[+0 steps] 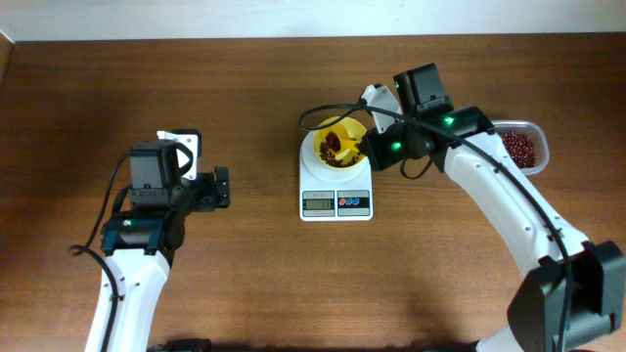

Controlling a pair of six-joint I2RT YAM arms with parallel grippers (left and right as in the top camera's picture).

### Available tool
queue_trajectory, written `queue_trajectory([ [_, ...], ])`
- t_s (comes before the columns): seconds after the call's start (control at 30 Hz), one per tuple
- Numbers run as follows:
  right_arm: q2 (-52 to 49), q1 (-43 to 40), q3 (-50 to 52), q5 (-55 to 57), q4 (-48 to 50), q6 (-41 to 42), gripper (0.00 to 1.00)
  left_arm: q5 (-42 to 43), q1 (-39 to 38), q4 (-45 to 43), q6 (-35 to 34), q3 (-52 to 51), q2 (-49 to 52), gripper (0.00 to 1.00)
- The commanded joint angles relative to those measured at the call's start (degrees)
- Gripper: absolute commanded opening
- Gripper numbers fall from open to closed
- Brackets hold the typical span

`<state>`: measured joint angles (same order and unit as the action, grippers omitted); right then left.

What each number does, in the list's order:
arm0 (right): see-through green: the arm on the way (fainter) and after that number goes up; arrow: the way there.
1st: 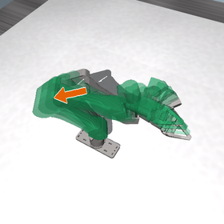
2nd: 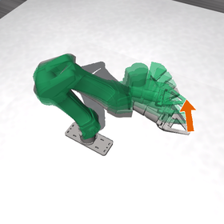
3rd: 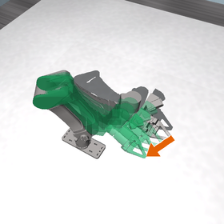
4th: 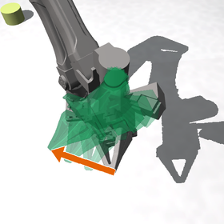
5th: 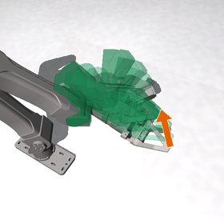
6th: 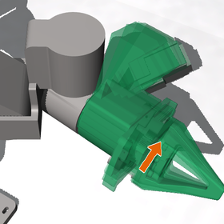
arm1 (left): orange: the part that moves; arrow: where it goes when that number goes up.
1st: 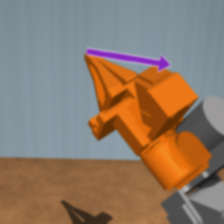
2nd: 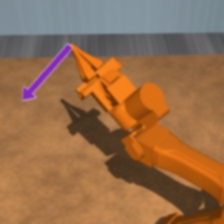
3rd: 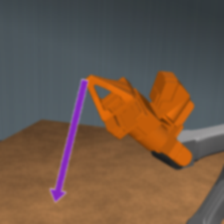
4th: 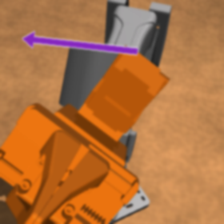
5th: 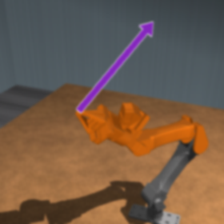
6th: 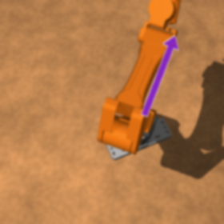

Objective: Scoop item into bowl and weigh 50g on scale
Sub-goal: 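Tilt the scoop with the right gripper to pour beans into the bowl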

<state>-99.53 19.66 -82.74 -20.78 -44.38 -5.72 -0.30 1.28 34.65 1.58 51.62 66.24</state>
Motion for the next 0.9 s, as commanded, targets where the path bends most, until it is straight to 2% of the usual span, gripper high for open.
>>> queue_trajectory([
  [0.0,-1.2,0.2,-1.4,0.5,0.1,0.6,0.04,-0.4,0.3,-0.1,0.9,-0.2,0.3,0.99],
  [0.6,-1.3,2.5,-1.3,3.0,-0.5,0.0,0.04,-0.4,0.3,-0.1,0.9,-0.2,0.3,0.99],
  [0.87,-1.3,2.5,-1.3,-2.0,-1.5,0.2,0.04,-0.4,0.3,-0.1,0.9,-0.2,0.3,0.99],
])
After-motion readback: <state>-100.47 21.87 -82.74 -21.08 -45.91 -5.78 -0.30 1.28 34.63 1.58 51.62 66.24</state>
